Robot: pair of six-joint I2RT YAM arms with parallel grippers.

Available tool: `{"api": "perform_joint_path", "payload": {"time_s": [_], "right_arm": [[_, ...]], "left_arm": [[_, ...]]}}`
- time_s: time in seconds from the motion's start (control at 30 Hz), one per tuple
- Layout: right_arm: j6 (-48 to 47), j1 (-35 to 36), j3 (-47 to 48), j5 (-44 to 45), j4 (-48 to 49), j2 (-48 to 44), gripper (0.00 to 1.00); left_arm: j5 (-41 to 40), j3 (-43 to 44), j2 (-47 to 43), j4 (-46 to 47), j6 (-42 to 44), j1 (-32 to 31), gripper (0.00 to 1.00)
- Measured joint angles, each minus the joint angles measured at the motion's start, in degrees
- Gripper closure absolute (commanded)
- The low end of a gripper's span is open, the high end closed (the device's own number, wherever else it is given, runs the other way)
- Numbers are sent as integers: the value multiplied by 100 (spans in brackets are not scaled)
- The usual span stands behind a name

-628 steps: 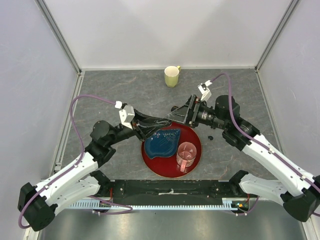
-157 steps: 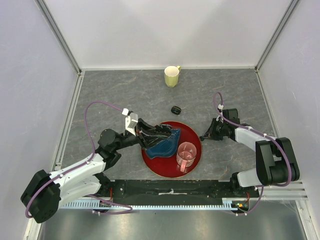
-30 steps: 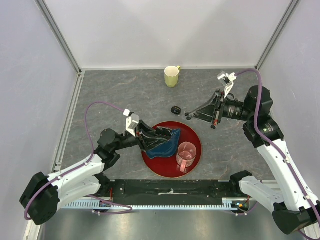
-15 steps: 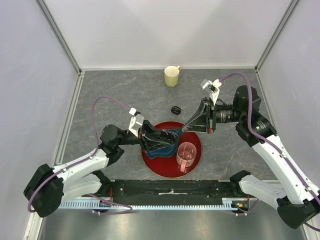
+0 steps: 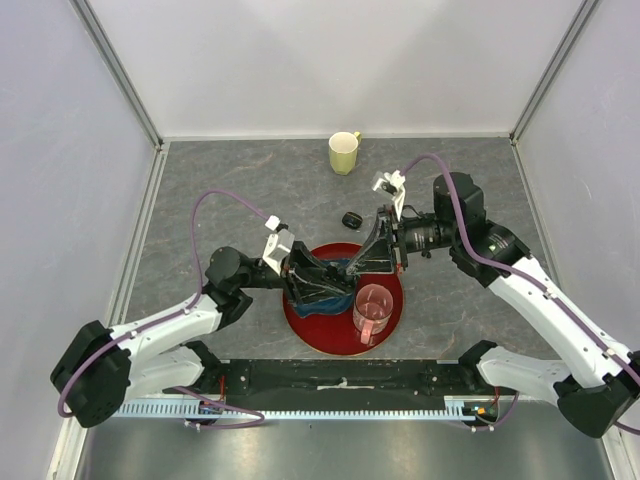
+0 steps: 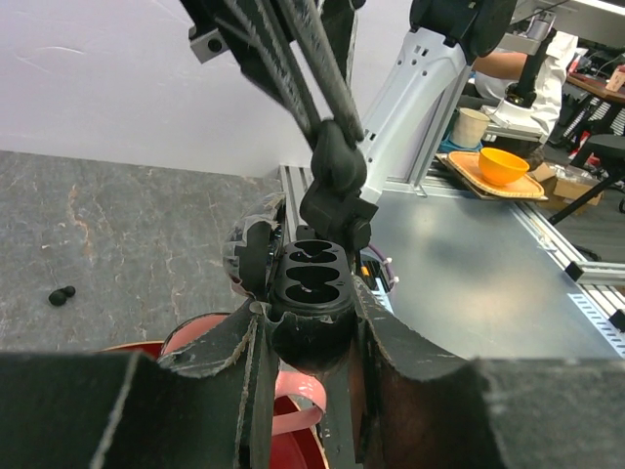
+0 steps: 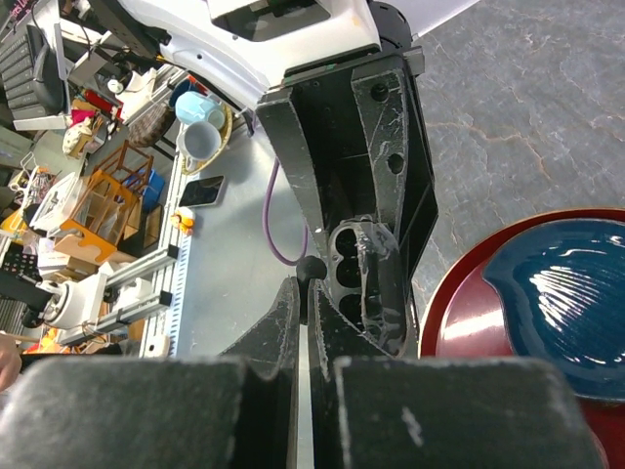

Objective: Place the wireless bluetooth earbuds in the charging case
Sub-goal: Place the earbud in the charging case.

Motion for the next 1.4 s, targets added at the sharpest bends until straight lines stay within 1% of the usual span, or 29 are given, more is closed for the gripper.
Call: {"api": "perform_joint_path", "payload": {"time_s": [0.4, 0.9, 1.2, 1.4], "right_arm": [[-319, 343, 66, 319, -227, 291, 95], [-761, 581, 315, 496, -667, 557, 92], [-1082, 645, 374, 660, -981, 577, 91], [-1161, 669, 411, 743, -1029, 590, 85]], "left_arm": [[153, 160, 151, 4, -2, -46, 98], [446, 201, 234, -79, -2, -85, 98], [442, 201, 234, -186, 0, -87, 98], [299, 195, 144, -308, 4, -96, 98]]}}
